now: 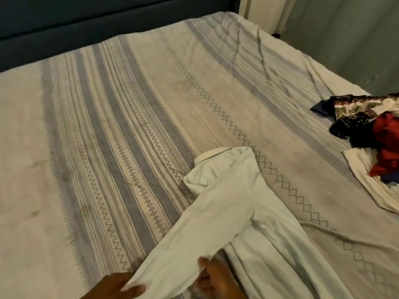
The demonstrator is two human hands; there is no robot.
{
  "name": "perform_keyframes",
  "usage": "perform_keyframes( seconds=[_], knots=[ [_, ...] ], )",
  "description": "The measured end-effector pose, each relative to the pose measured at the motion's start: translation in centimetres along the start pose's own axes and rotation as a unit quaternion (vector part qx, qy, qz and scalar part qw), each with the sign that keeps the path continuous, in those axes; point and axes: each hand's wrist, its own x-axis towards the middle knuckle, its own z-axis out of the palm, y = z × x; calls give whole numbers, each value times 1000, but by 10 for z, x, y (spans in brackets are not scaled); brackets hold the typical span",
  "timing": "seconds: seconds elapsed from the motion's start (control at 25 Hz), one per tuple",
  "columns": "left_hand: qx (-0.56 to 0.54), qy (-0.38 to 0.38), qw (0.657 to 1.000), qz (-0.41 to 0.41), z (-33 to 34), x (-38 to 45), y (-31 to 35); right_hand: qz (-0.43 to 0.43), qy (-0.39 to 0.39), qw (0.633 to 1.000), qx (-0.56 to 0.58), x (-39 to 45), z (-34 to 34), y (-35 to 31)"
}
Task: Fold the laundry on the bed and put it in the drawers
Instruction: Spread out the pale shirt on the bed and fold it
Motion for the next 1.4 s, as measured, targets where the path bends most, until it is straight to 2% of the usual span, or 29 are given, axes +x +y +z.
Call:
perform_keyframes(
  seconds=[0.08,0.16,0.24,0.36,0.44,0.52,0.6,0.68,0.76,0.8,0.84,0.96,1.08,1.16,1.24,1.32,1.4],
  knots=[
    [19,33,999,14,1,3,1,-61,49,994,-77,10,-10,-5],
    [70,73,993,63,1,15,1,-129,125,968,-174,23,-28,-11],
    [93,144,978,119,-6,39,6,-199,160,932,-256,23,-41,-23],
    [175,264,913,256,-28,100,65,-303,204,855,-368,8,-48,-47],
    [265,306,865,296,-44,144,126,-356,229,817,-392,6,-51,-61],
    [375,307,808,335,-58,185,171,-435,262,761,-403,13,-57,-77],
    [463,273,757,372,-68,213,201,-488,274,706,-433,27,-65,-97],
    [507,249,723,398,-78,228,226,-478,265,697,-464,42,-72,-117],
    [504,237,706,437,-86,235,241,-462,258,695,-487,53,-75,-128],
    [488,231,712,449,-90,239,244,-463,260,685,-499,55,-74,-130],
    [462,226,737,439,-92,242,244,-465,263,673,-512,57,-73,-128],
    [376,229,841,314,-89,247,234,-451,237,627,-590,65,-69,-102],
    [219,260,904,260,-74,252,226,-428,203,600,-645,79,-75,-76],
    [141,267,916,264,-72,255,219,-424,190,603,-649,79,-76,-75],
    [132,235,920,285,-74,253,212,-437,173,606,-642,69,-74,-89],
    [126,211,916,317,-79,243,212,-473,204,611,-601,59,-79,-115],
    [74,235,909,337,-74,226,229,-467,278,646,-537,56,-95,-145]
  ],
)
